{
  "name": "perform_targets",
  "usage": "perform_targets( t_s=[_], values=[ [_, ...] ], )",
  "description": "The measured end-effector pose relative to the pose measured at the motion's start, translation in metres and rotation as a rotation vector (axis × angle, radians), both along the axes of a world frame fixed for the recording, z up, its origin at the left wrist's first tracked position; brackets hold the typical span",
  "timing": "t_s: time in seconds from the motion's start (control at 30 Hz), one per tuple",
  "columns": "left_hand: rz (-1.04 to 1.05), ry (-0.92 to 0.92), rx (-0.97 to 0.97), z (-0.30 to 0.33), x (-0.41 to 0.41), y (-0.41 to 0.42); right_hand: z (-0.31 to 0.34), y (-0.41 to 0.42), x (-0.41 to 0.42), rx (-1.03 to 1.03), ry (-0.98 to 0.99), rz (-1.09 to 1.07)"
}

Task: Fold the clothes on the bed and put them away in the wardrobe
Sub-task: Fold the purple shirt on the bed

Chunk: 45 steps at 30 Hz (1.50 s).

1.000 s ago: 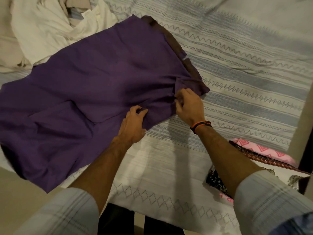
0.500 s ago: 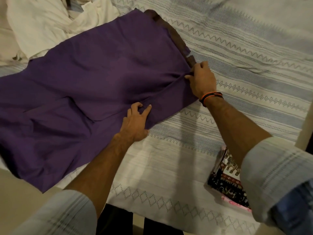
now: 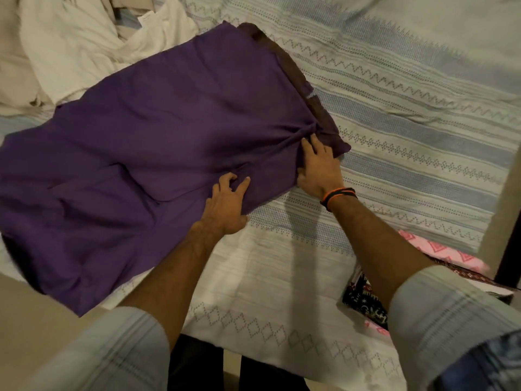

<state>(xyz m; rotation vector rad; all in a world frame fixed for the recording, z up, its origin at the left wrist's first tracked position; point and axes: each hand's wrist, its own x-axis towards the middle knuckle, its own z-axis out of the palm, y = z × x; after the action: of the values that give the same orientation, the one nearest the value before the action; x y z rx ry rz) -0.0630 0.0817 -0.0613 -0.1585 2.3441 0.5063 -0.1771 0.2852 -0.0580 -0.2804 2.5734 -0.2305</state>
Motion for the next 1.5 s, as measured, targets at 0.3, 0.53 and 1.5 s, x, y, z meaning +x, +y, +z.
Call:
perform_targets(
  t_s=[0.3, 0.53, 1.5],
  values=[
    [0.246, 0.024, 0.186, 0.061, 0.015, -0.018, 0.064, -0.016, 0.033, -0.27, -0.121, -0.085],
    [0.41, 0.101, 0.182, 0.13, 0.061, -0.045, 0.114, -0.038, 0.073, -0.362, -0.117, -0.07],
    [0.927, 0.115, 0.218, 0.135, 0.146, -0.365, 0.147, -0.366, 0.128, -0.361, -0.162, 0.081]
  ],
)
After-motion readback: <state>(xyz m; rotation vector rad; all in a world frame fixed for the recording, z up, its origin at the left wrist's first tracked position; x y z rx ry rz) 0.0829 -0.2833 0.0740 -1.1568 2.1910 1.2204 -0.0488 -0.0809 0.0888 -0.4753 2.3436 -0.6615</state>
